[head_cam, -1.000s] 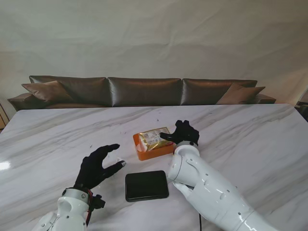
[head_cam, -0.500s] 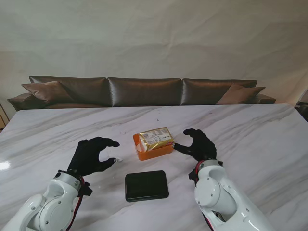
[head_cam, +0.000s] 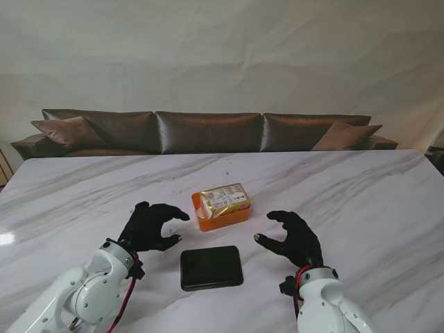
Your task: Refill a tissue box and feed the first sheet
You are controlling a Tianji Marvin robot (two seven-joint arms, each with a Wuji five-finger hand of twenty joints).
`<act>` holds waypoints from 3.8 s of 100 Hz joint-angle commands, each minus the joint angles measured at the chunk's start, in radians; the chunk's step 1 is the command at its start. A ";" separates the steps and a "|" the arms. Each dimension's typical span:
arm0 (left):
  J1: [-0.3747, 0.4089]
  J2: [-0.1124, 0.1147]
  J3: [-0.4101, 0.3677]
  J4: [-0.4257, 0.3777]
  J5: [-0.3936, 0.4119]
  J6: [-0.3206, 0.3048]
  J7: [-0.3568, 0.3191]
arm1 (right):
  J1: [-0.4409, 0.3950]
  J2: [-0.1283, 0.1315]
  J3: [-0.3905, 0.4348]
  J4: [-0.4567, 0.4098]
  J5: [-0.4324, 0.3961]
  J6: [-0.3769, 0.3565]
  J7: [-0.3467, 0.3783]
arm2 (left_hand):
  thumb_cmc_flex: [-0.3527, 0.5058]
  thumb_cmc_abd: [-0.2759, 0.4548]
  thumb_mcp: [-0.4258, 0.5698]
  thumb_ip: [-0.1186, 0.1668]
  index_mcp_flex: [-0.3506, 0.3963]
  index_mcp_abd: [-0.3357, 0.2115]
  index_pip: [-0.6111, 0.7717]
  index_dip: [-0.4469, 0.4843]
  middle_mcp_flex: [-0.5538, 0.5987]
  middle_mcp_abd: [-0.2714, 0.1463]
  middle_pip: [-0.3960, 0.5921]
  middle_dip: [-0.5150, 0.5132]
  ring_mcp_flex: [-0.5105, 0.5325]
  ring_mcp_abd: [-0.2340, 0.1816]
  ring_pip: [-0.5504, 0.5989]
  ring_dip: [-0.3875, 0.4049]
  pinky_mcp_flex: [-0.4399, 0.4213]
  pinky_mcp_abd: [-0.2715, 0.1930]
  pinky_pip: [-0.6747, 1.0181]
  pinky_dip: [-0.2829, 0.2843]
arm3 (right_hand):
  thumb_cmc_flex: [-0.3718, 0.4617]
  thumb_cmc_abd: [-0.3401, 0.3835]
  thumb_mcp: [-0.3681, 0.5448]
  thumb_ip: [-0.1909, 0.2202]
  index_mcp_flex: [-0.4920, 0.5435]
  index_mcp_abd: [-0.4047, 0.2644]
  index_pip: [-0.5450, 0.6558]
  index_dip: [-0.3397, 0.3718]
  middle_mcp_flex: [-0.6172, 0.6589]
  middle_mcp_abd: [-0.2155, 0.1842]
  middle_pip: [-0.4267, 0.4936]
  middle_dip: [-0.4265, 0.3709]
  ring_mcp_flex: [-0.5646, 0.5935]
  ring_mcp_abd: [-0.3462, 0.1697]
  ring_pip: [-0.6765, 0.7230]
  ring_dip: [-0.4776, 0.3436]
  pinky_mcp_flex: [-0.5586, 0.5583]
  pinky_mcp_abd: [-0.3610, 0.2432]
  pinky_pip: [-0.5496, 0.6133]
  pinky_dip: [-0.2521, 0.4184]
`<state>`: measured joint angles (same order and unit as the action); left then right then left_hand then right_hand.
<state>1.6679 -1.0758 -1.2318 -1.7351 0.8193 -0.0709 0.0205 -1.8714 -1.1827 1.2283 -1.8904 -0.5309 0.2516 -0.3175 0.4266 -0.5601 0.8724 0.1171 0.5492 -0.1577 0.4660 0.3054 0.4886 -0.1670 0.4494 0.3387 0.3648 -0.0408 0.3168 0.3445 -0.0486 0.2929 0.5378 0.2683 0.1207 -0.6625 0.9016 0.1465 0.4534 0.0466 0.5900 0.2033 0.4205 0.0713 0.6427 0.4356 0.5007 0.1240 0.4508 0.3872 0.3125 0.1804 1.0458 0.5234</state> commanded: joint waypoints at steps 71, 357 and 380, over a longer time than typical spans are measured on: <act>-0.253 -0.045 0.187 0.382 -0.081 -0.098 0.194 | -0.084 -0.009 -0.006 -0.020 -0.003 -0.075 -0.071 | -0.154 0.060 -0.247 -0.144 0.144 -0.020 0.094 0.045 0.163 0.021 0.016 0.009 0.062 -0.012 0.017 -0.029 -0.044 0.136 -0.168 -0.081 | 0.023 -0.029 -0.018 0.007 0.048 -0.047 0.013 0.050 0.055 -0.034 0.004 0.013 0.039 -0.038 -0.007 0.000 -0.004 -0.011 -0.015 -0.002; -0.609 -0.012 0.549 0.618 0.061 -0.032 0.067 | -0.061 -0.032 -0.019 0.017 0.084 -0.062 -0.115 | -0.039 -0.117 0.113 -0.146 -0.020 -0.046 0.069 0.039 0.018 -0.028 0.044 0.026 0.020 -0.015 0.017 0.025 -0.035 0.066 -0.061 -0.025 | 0.041 -0.018 -0.012 -0.018 0.076 -0.035 0.008 0.085 0.077 -0.025 0.015 0.024 0.053 -0.038 0.013 0.007 -0.002 -0.014 -0.005 -0.001; -0.612 -0.019 0.570 0.628 0.092 -0.005 0.135 | -0.066 -0.032 -0.015 0.012 0.088 -0.061 -0.115 | -0.022 -0.132 0.105 -0.200 0.044 -0.089 0.222 0.116 0.133 -0.040 0.115 0.060 0.093 -0.016 0.082 0.055 -0.037 0.072 -0.033 -0.011 | 0.041 -0.018 -0.011 -0.020 0.078 -0.033 0.008 0.085 0.080 -0.024 0.016 0.024 0.055 -0.038 0.014 0.007 -0.004 -0.011 -0.005 -0.003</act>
<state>1.0493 -1.0903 -0.6516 -1.0922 0.8922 -0.0871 0.1785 -1.9307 -1.2113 1.2121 -1.8730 -0.4448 0.1920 -0.4443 0.3999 -0.6553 0.9683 -0.0406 0.5755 -0.2094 0.6565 0.3901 0.5825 -0.2051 0.5239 0.3837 0.4300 -0.0393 0.3845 0.3837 -0.0709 0.3606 0.4961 0.2405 0.1584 -0.6625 0.8965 0.1465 0.5152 0.0454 0.6015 0.2826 0.4803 0.0696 0.6460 0.4439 0.5382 0.1125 0.4502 0.3869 0.3117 0.1804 1.0403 0.5234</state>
